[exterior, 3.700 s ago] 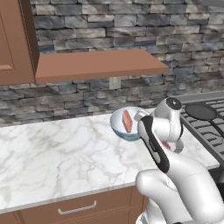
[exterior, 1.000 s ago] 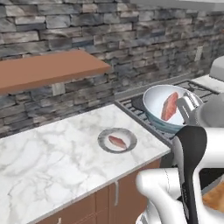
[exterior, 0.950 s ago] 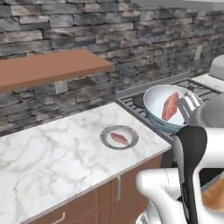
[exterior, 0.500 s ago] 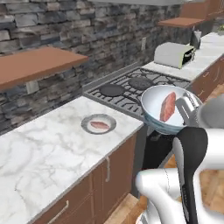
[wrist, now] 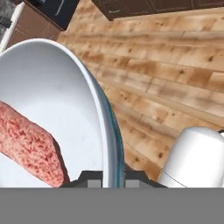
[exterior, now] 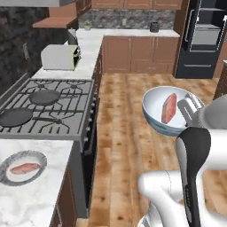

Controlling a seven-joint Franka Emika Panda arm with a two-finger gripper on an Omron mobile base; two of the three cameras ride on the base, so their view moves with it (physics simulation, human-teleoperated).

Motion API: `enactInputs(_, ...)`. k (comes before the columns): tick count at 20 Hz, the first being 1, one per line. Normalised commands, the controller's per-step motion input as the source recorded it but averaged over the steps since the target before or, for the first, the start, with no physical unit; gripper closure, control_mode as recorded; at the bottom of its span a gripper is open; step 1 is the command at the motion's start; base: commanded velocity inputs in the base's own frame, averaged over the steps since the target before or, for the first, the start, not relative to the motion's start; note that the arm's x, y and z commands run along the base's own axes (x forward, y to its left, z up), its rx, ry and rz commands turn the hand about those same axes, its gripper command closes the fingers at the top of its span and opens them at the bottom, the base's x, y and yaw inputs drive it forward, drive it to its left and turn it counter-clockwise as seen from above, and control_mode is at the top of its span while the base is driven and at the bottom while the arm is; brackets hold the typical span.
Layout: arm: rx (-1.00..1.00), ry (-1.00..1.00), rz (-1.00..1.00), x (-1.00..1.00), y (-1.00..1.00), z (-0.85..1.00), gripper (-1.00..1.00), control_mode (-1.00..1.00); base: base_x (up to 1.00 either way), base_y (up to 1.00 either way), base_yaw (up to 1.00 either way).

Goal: Place one of the steaks on the plate and the other in the bowl. Then place the bowl in the fridge.

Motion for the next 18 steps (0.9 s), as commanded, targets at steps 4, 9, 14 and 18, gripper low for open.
enactInputs(4, 0.00, 0.00, 0.00, 0.00, 0.00, 0.00, 1.00, 1.00, 0.30, -0.63, -0.73)
enactInputs(9, 0.00, 0.00, 0.00, 0.00, 0.00, 0.00, 1.00, 1.00, 1.00, -0.99, 0.04)
enactInputs(14, 0.00, 0.00, 0.00, 0.00, 0.00, 0.00, 1.00, 1.00, 1.00, -0.67, 0.08)
enactInputs(18, 0.00, 0.00, 0.00, 0.00, 0.00, 0.00, 1.00, 1.00, 1.00, -0.31, 0.01)
